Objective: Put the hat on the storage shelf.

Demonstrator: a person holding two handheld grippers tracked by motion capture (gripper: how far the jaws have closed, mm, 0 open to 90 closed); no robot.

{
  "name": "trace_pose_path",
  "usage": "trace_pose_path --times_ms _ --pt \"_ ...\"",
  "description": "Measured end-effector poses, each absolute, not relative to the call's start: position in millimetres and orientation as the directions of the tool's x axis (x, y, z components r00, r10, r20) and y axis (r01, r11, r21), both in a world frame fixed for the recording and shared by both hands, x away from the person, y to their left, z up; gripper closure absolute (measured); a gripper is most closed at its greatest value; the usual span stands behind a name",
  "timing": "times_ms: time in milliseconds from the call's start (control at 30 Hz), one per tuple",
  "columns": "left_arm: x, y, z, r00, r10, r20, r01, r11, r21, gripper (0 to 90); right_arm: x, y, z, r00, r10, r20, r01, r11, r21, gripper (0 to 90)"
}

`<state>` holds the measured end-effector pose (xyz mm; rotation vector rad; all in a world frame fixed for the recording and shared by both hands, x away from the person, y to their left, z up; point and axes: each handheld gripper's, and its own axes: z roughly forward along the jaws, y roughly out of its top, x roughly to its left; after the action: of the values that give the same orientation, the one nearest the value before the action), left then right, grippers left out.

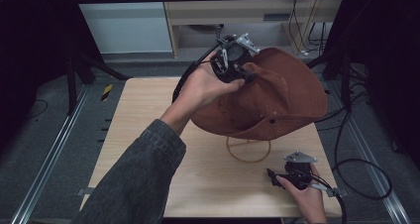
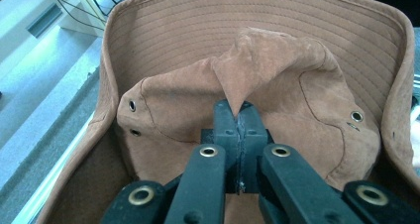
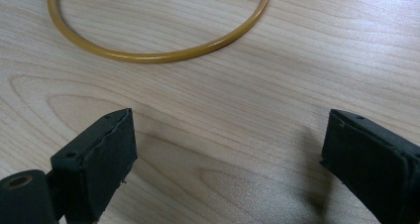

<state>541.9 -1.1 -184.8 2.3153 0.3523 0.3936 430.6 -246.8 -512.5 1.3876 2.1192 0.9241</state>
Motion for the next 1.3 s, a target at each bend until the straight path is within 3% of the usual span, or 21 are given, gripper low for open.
trace_pose_path --times_ms 1300 --pt "547 -19 -217 0.927 0.344 0.148 0.157 -0.717 0.679 89.3 430 -247 -512 -0.396 0.918 -0.009 0.621 0.275 0.734 6.9"
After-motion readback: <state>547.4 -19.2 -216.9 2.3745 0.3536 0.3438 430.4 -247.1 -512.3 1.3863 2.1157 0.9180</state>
